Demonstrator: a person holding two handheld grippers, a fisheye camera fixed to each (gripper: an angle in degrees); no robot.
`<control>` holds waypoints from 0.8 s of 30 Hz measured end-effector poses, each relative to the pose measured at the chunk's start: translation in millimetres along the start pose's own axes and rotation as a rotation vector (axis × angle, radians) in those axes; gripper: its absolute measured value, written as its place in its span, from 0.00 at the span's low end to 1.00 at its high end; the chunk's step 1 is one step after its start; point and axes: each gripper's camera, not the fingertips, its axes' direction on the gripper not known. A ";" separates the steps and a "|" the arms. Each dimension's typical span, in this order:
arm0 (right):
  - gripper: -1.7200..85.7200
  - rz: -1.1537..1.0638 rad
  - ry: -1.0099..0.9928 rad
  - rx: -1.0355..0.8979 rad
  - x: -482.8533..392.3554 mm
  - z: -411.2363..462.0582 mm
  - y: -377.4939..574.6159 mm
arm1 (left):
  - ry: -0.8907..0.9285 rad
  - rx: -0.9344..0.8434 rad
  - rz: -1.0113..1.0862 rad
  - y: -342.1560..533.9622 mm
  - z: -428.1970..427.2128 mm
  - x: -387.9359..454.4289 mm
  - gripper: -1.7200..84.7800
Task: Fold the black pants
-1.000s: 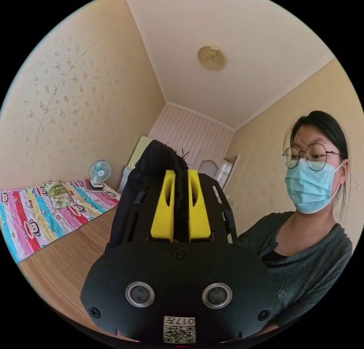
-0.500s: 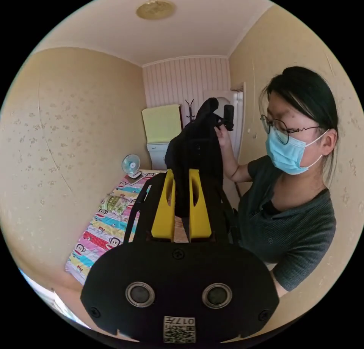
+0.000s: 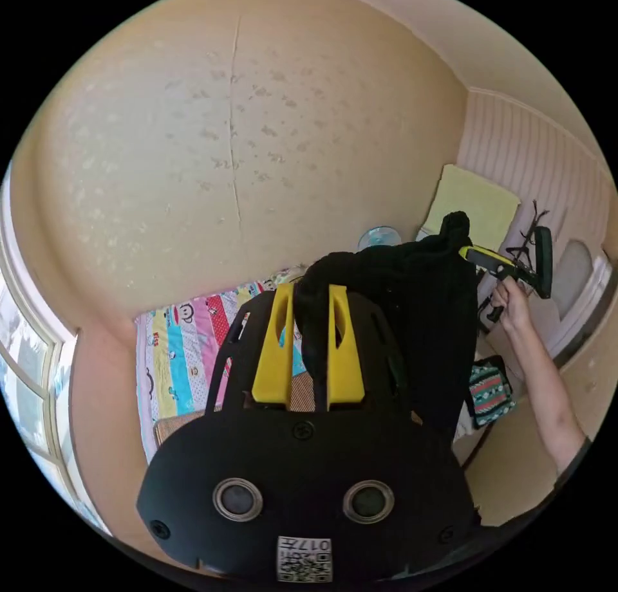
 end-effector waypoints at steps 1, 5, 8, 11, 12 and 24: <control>0.09 0.093 -0.070 -0.035 23.8 39.5 14.1 | 0.029 -0.066 -0.125 9.3 35.4 -43.3 0.12; 0.11 -0.045 -0.320 -0.224 32.4 171.3 169.5 | 0.198 -0.194 -0.184 129.6 132.0 -138.4 0.13; 0.12 -0.051 -0.447 -0.569 29.1 270.6 340.6 | 0.134 -0.467 -0.174 290.1 205.6 -199.6 0.14; 0.13 -0.015 -0.551 -0.791 23.7 316.9 480.7 | 0.154 -0.672 -0.304 432.8 235.8 -260.8 0.15; 0.13 -0.011 -0.555 -0.814 22.1 319.5 500.5 | 0.183 -0.702 -0.356 471.4 236.0 -280.0 0.16; 0.04 0.091 -0.635 -0.878 49.9 268.9 582.4 | 0.340 -0.672 -0.209 457.7 171.0 -342.6 0.07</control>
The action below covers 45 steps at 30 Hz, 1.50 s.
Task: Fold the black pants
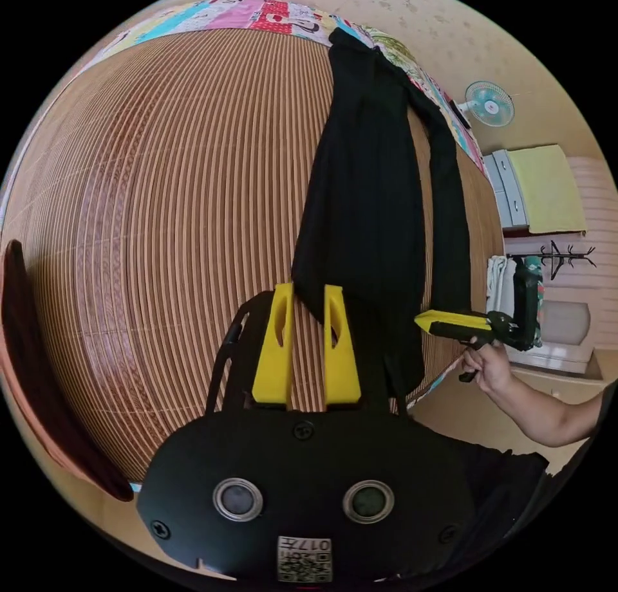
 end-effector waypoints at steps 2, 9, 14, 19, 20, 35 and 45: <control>0.03 -0.060 -0.219 0.122 -8.4 -51.5 26.0 | 0.292 -0.022 0.040 1.9 -40.8 -1.7 0.06; 0.03 0.088 -0.112 0.189 12.4 -128.9 91.1 | 0.691 0.264 -0.303 82.9 -153.3 -69.5 0.01; 0.08 0.075 -0.004 0.169 22.5 -157.1 101.2 | 0.175 0.296 -0.235 89.2 -193.1 -64.8 0.09; 0.15 -0.008 0.119 -0.022 11.4 -143.0 67.8 | -0.118 0.311 -0.123 28.4 -206.0 -59.4 0.18; 0.15 -0.030 0.173 -0.042 4.3 -137.0 60.6 | -0.144 0.282 -0.111 18.8 -202.1 -61.9 0.18; 0.06 0.141 0.203 0.185 40.9 -308.0 202.8 | -0.237 0.391 -0.322 108.3 -249.9 0.9 0.11; 0.13 0.384 0.303 0.193 134.1 -375.7 238.8 | -0.103 -0.018 0.117 -100.6 -73.6 94.6 0.17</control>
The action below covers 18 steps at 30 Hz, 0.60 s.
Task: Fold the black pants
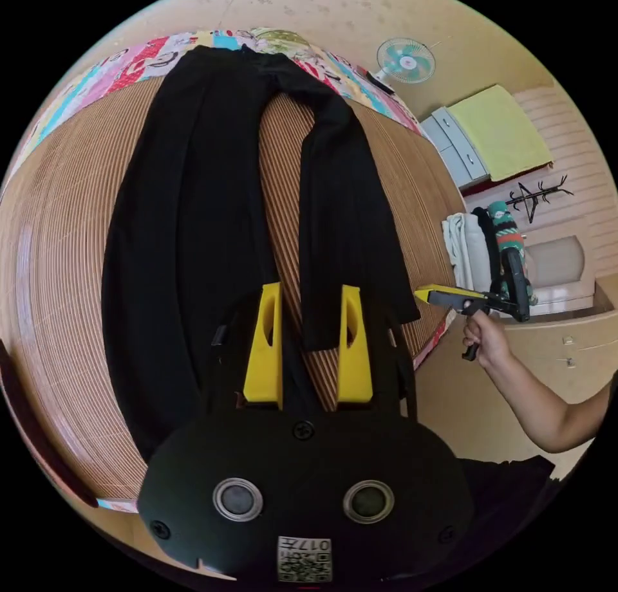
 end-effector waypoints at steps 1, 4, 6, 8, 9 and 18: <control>0.10 -0.024 -0.014 -0.065 -2.7 8.8 3.8 | -0.037 -0.050 -0.008 3.6 14.5 0.6 0.15; 0.05 -0.067 0.032 -0.207 -9.6 19.3 31.3 | -0.020 -0.116 -0.002 36.4 18.7 9.2 0.06; 0.04 -0.112 0.090 -0.206 -14.2 5.4 60.7 | 0.061 -0.174 -0.044 68.6 19.9 13.8 0.05; 0.04 -0.143 0.067 -0.159 -9.6 -17.3 103.6 | 0.122 -0.181 -0.064 105.4 19.4 22.5 0.04; 0.04 -0.128 0.056 -0.146 -5.4 -22.4 112.9 | 0.123 -0.187 -0.086 127.3 21.1 27.0 0.04; 0.14 0.022 -0.163 -0.007 40.3 -42.1 123.2 | 0.171 -0.091 -0.284 165.7 13.8 -8.5 0.08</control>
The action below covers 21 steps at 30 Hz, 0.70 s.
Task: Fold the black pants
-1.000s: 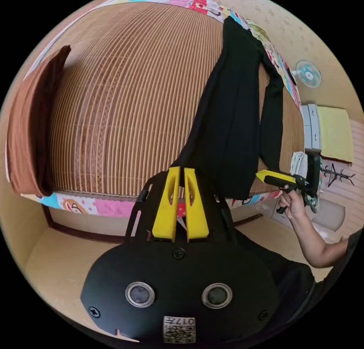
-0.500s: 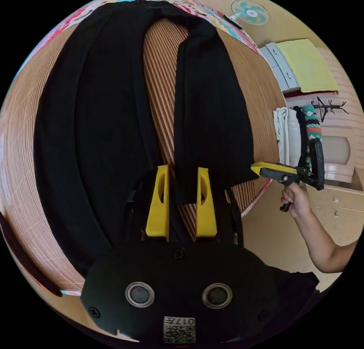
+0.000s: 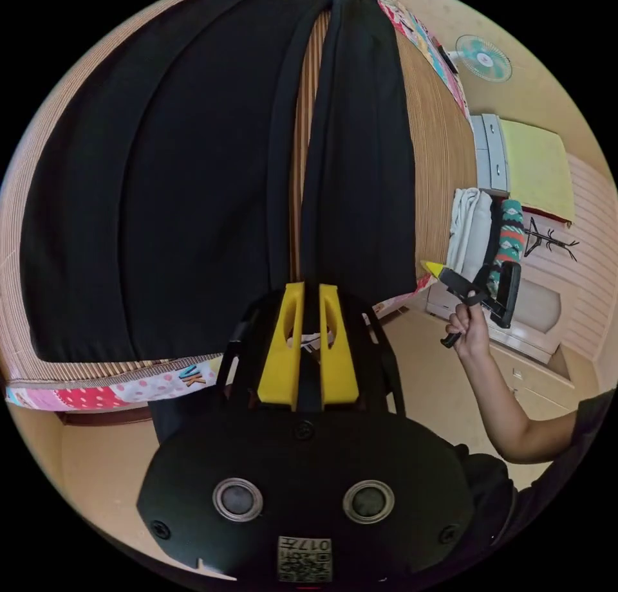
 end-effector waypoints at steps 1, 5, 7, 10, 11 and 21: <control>0.13 0.010 0.017 -0.043 0.0 9.6 -1.5 | -0.023 0.012 0.012 0.5 -6.5 1.1 0.09; 0.06 -0.055 0.125 -0.110 -18.4 3.5 18.7 | -0.081 0.111 0.055 5.7 -45.9 16.9 0.11; 0.05 -0.103 0.067 -0.045 -41.3 -20.0 32.2 | -0.118 0.066 0.065 -5.3 -62.6 40.7 0.13; 0.05 -0.258 -0.015 0.017 -96.8 -50.1 48.1 | -0.035 0.091 0.150 -19.5 -82.9 95.6 0.17; 0.05 -0.315 -0.076 0.031 -117.2 -56.3 51.4 | -0.014 0.091 0.171 -22.7 -85.2 107.0 0.17; 0.05 -0.811 -0.013 -0.216 -156.8 -57.0 2.6 | -0.012 -0.055 0.183 -50.8 -71.9 153.2 0.04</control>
